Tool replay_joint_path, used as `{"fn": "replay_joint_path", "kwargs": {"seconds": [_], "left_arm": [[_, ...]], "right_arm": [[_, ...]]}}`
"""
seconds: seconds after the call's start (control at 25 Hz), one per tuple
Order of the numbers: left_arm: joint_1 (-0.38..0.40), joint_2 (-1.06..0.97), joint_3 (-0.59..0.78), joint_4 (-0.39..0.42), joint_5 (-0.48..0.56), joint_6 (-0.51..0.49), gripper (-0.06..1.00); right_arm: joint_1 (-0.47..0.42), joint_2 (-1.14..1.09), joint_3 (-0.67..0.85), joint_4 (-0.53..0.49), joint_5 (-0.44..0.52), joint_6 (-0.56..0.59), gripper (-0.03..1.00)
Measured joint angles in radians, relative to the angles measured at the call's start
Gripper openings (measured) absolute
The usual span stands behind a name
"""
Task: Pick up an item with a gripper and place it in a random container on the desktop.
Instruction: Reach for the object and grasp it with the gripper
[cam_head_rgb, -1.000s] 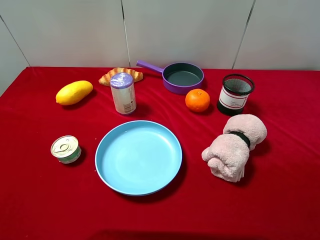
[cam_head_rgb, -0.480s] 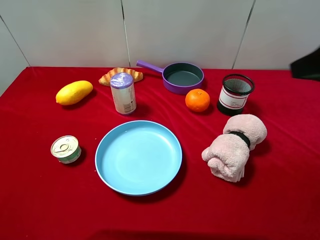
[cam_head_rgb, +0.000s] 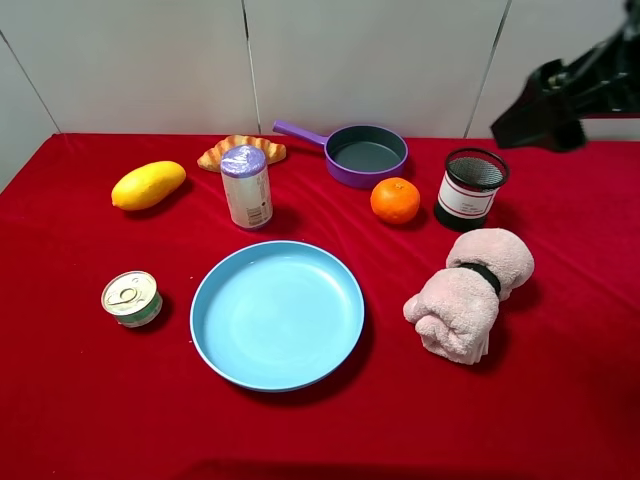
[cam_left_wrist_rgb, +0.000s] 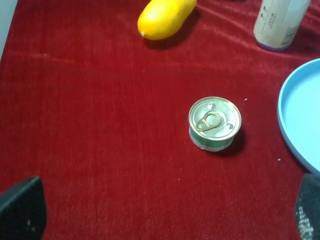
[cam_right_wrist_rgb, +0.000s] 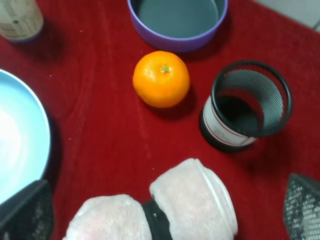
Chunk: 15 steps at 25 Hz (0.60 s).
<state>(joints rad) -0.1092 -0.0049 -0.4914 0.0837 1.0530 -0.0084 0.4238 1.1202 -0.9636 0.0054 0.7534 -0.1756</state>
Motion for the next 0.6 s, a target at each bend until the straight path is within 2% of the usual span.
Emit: {"fn": "replay_joint_path", "kwargs": {"seconds": [0.2,0.6], "left_arm": [[0.0,0.0,0.0,0.0,0.0,0.0,1.0],[0.0,0.0,0.0,0.0,0.0,0.0,1.0]], "right_arm": [[0.035,0.09,-0.061,-0.005,-0.007,0.0,0.69],[0.035,0.293,-0.162,-0.011,-0.011,-0.004,0.69]]}}
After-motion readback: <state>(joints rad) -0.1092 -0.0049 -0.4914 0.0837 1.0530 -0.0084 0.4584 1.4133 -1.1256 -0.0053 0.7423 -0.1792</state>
